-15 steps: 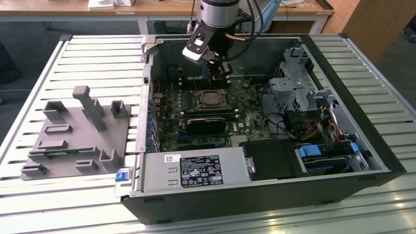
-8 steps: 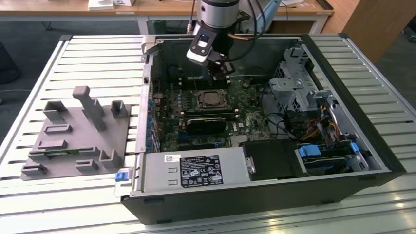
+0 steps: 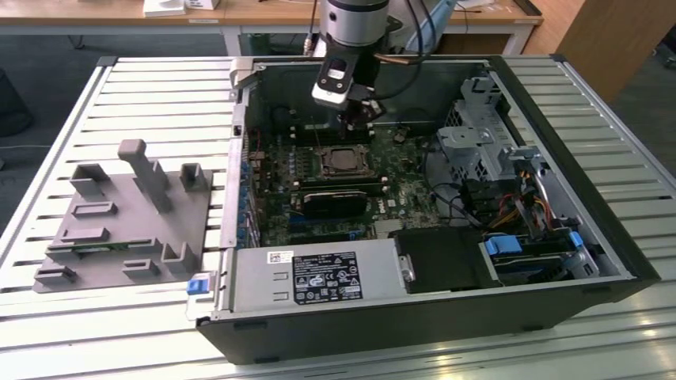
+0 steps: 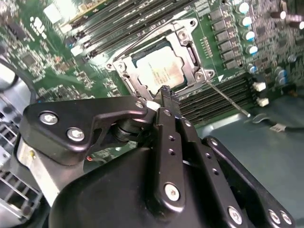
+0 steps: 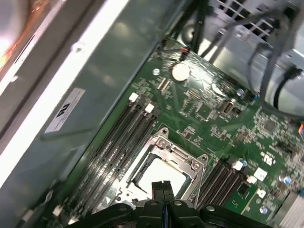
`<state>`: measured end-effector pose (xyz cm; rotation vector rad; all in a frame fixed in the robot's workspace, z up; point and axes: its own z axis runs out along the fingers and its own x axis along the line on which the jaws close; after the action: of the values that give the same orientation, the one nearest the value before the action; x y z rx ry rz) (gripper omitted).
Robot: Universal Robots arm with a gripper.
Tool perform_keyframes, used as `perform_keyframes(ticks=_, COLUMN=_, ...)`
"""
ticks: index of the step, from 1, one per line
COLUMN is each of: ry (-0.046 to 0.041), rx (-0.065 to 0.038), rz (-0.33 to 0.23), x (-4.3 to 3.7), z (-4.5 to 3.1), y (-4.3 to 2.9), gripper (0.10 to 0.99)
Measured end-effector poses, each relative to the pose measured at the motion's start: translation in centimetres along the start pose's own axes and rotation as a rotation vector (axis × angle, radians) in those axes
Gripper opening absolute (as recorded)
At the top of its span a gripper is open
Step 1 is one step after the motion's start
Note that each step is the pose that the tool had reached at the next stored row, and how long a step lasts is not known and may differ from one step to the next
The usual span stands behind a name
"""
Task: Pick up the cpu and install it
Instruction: 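Install the first cpu locking lever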
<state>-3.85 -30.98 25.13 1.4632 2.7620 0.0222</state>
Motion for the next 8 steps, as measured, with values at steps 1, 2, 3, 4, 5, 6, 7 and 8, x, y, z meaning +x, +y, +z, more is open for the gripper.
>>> perform_keyframes(ticks=1, ry=0.0004, rx=0.0, rz=-0.018, x=0.0, z=0.01, y=0.0, gripper=0.106)
perform_keyframes(ticks=2, ry=0.0007, rx=0.0, rz=-0.036, x=0.0, z=0.01, y=0.0, gripper=0.106)
perform_keyframes(ticks=3, ry=0.0011, rx=0.0, rz=-0.054, x=0.0, z=0.02, y=0.0, gripper=0.106)
perform_keyframes(ticks=4, ry=0.0014, rx=-0.001, rz=-0.072, x=0.0, z=0.02, y=0.0, gripper=0.106)
perform_keyframes(ticks=5, ry=0.0018, rx=-0.001, rz=-0.09, x=0.0, z=0.03, y=0.0, gripper=0.106)
perform_keyframes(ticks=6, ry=0.0021, rx=-0.001, rz=-0.108, x=0.0, z=0.03, y=0.0, gripper=0.106)
perform_keyframes(ticks=7, ry=0.0026, rx=-0.001, rz=-0.127, x=0.0, z=0.04, y=0.0, gripper=0.106)
perform_keyframes(ticks=8, ry=0.0029, rx=-0.001, rz=-0.145, x=0.0, z=0.04, y=0.0, gripper=0.106)
